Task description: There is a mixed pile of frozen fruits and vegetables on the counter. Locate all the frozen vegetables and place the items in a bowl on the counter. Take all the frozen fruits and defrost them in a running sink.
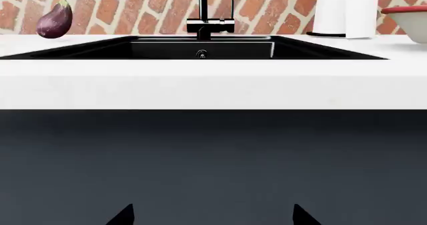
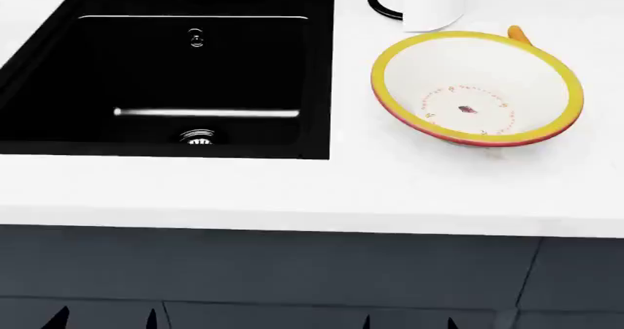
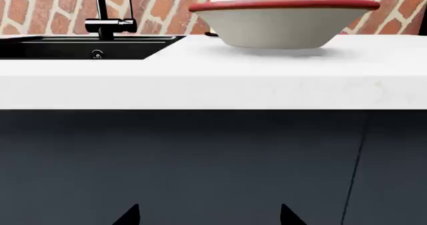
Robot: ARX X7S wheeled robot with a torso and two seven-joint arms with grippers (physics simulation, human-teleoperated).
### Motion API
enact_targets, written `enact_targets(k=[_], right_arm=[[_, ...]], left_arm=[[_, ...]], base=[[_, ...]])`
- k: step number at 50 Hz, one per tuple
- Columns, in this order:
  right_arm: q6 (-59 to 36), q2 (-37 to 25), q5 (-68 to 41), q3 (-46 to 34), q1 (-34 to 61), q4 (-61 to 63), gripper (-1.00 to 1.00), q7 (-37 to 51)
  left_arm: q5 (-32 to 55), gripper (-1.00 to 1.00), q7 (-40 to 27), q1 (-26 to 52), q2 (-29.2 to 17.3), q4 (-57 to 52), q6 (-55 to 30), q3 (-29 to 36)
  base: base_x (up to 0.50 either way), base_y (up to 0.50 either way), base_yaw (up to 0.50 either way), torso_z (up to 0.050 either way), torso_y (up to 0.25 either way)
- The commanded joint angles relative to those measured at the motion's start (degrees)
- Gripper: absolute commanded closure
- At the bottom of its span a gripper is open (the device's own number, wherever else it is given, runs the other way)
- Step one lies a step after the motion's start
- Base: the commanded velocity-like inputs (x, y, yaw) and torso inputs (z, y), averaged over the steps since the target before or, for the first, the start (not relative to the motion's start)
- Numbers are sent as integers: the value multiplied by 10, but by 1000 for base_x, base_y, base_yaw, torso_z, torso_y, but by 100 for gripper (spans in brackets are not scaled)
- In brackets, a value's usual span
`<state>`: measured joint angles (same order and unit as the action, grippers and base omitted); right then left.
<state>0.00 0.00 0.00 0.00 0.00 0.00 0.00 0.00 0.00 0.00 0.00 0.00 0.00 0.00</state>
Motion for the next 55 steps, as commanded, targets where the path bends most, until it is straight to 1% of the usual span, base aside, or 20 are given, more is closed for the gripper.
enact_targets(k=[1,7,8,15,16,17,20,32,55], right_arm=[[1,-6,-6,-8,1,-2,-100,8],[-5,-19,-18,-24,1,0,-100,25],[-6,-21,-19,-27,1,0,-100,26],[-5,-29,-24,-37,1,1,-100,38],[-5,-30,-25,-38,1,2,-100,40],[-5,-31,-25,-39,1,2,-100,41],[-3,-34,-26,-43,0,3,-100,46],[-3,-43,-29,-56,0,5,-100,60],[0,-58,-31,-77,3,3,-100,83]], left_arm=[[13,-100,-15,-1,-13,-5,-4,15],[7,-100,-36,4,-22,2,-5,32],[10,-100,-38,5,-23,12,5,32],[26,-100,-43,6,-29,0,-7,41],[36,-100,-32,-1,-33,-1,22,41],[38,-100,-35,-3,-35,-7,9,40],[41,-100,-29,-8,-39,-5,44,48],[41,-100,-47,-6,-47,-7,37,57],[60,-100,-58,-3,-63,-7,35,74]], base=[[0,0,0,0,0],[0,0,0,0,0],[0,0,0,0,0],[0,0,0,0,0],[0,0,0,0,0],[0,0,0,0,0],[0,0,0,0,0],[0,0,0,49,0],[0,0,0,50,0]])
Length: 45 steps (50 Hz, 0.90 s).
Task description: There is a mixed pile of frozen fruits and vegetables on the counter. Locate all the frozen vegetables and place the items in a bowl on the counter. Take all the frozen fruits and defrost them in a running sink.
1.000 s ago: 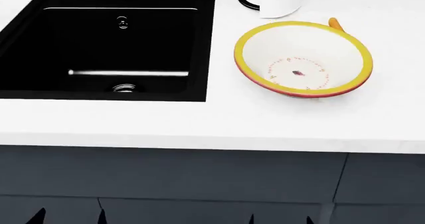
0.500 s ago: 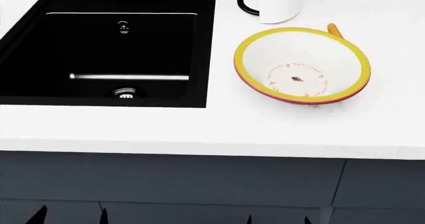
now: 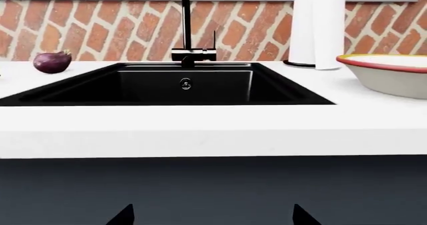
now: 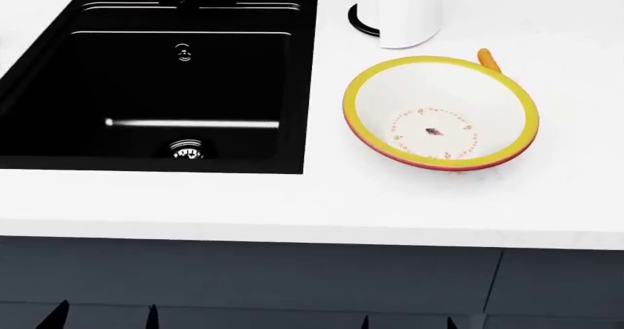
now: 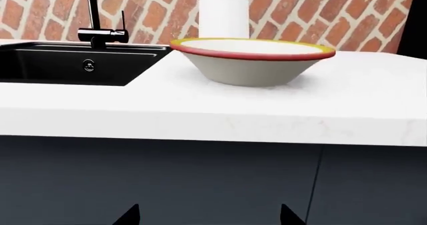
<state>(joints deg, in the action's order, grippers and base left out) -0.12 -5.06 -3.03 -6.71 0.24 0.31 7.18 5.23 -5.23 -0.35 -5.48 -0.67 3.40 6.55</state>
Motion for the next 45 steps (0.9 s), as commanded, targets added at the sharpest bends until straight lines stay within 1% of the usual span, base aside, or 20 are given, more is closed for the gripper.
enact_targets(k=[1,5,9,10,12,13,14,18,22,24,28,34,38,40,45], right_arm=[[1,-8,-2,-11,0,0,-100,11],[3,-10,-5,-14,1,1,-100,13],[-18,-12,-14,-15,3,10,-100,14],[-40,-16,9,-23,4,30,-100,26],[-45,-16,-11,-17,4,48,-100,21],[-63,-19,-6,-19,6,65,-100,24],[-80,-20,-5,-21,7,80,-100,26],[-158,-35,8,-28,15,165,-100,30],[-243,-54,-1,-7,35,247,-100,31],[-263,-58,-10,4,39,267,-100,30],[-332,-71,-39,31,50,329,-100,23],[-430,-97,-68,66,78,401,-100,18],[-513,-118,-95,85,121,442,-100,6],[-542,-128,-101,89,139,451,-100,3],[-638,-143,-139,147,199,472,-100,-9]], left_arm=[[7,-100,-6,1,-8,-1,0,10],[15,-100,-6,0,-11,-2,0,9],[15,-100,-11,2,-14,-6,-21,14],[23,-100,-11,10,-14,-14,-39,12],[33,-100,-4,9,-22,-31,-56,13],[50,-100,-5,8,-22,-42,-76,4],[47,-100,-9,8,-27,-55,-90,5],[60,-100,-19,14,-46,-153,-177,2],[88,-100,-24,26,-67,-256,-270,-4],[85,-100,-26,29,-75,-283,-290,5],[117,-100,-34,41,-89,-348,-365,-13],[153,-100,-41,76,-103,-387,-452,-29],[194,-100,-41,107,-112,-420,-515,-55],[197,-100,-43,121,-119,-424,-528,-58],[246,-100,-35,185,-133,-424,-597,-95]], base=[[0,0,0,50,0],[0,0,0,50,0],[0,0,0,0,0],[0,0,0,0,0],[0,0,0,0,0],[0,0,0,0,0],[0,0,0,0,0],[0,0,0,0,0],[0,0,0,0,0],[0,0,0,0,0],[0,0,0,0,0],[0,0,0,0,0],[0,0,0,0,0],[0,0,0,0,0],[0,0,0,0,0]])
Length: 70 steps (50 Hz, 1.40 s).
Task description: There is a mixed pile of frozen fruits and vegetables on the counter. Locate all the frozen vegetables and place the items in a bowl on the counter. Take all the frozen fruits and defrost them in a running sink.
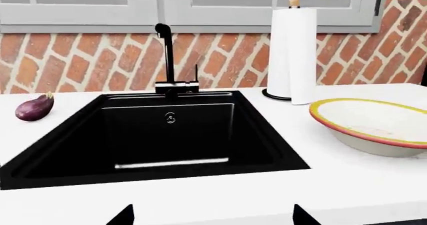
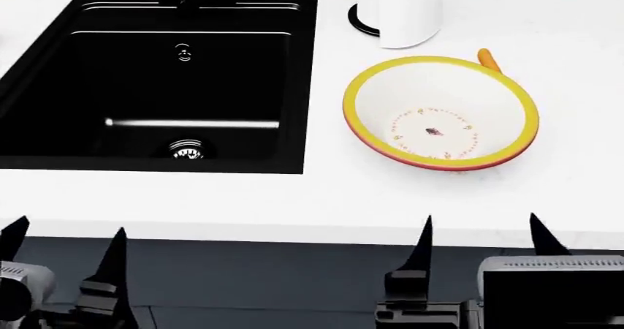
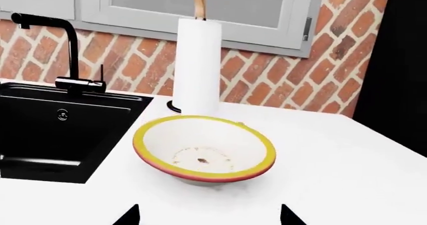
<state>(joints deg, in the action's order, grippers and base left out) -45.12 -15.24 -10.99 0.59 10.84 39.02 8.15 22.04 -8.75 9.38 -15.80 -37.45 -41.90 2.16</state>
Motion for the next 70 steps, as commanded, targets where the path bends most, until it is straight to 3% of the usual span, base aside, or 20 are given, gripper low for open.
enact_targets(k=[1,11,22,26,33,46,59,70], right_arm=[[-213,-47,-69,83,111,88,-100,-24],[-284,-76,-104,105,191,75,-100,-56],[-420,-106,-148,171,292,87,-100,-80],[-445,-121,-159,170,314,77,-100,-77],[-441,-138,-179,204,292,85,-100,-85],[-384,-158,-172,185,252,61,-100,-81],[-367,-128,-203,252,232,49,-100,-115],[-362,-134,-206,258,220,50,-100,-116]], left_arm=[[80,-100,0,93,-29,-52,-150,-48],[175,-100,-8,175,-30,-60,-272,-125],[176,-100,-6,224,-54,-44,-286,-107],[188,-100,-10,238,-52,-35,-296,-136],[177,-100,-9,246,-63,-28,-288,-116],[194,-100,-14,236,-57,-33,-294,-130],[197,-100,-15,228,-59,-30,-288,-128],[195,-100,-15,218,-61,-29,-278,-119]], base=[[0,0,0,0,0],[0,0,0,0,0],[0,0,0,0,0],[0,0,0,0,0],[175,0,0,0,0],[485,-3,0,0,0],[500,-98,0,0,0],[500,-200,0,0,1]])
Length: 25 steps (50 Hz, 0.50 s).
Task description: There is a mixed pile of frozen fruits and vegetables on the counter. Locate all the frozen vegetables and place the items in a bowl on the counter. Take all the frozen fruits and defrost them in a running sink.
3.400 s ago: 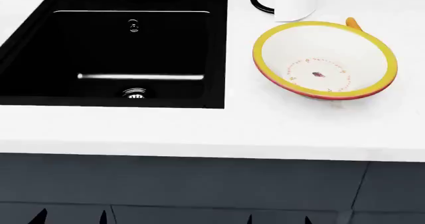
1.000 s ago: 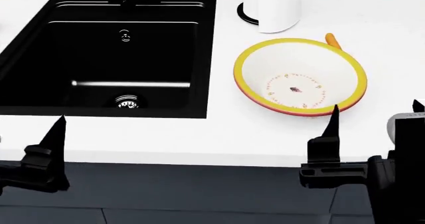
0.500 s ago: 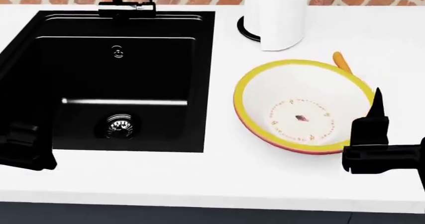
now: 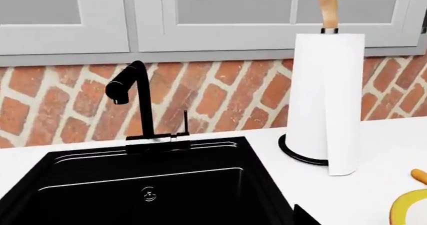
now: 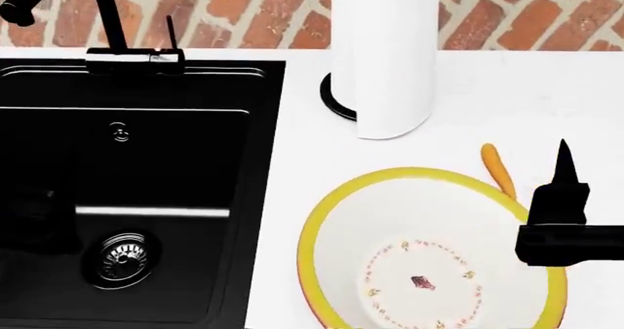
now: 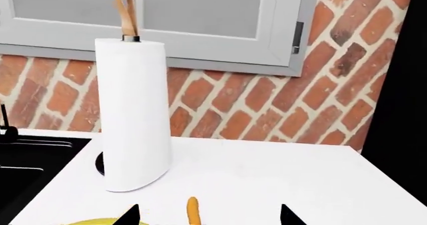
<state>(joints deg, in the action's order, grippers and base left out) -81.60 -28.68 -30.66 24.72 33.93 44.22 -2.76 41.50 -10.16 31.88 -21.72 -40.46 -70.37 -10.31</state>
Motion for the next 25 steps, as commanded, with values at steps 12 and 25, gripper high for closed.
enact_targets(k=[12,25], right_arm=[[-17,-10,-24,17,-10,-6,-100,-12],[-83,-40,-83,-44,63,-66,-100,49]], left_arm=[[7,-100,-9,-8,1,-3,4,10],[19,-100,-10,-21,-4,-12,2,3]], base=[[500,-199,0,0,1],[297,-93,0,0,2]])
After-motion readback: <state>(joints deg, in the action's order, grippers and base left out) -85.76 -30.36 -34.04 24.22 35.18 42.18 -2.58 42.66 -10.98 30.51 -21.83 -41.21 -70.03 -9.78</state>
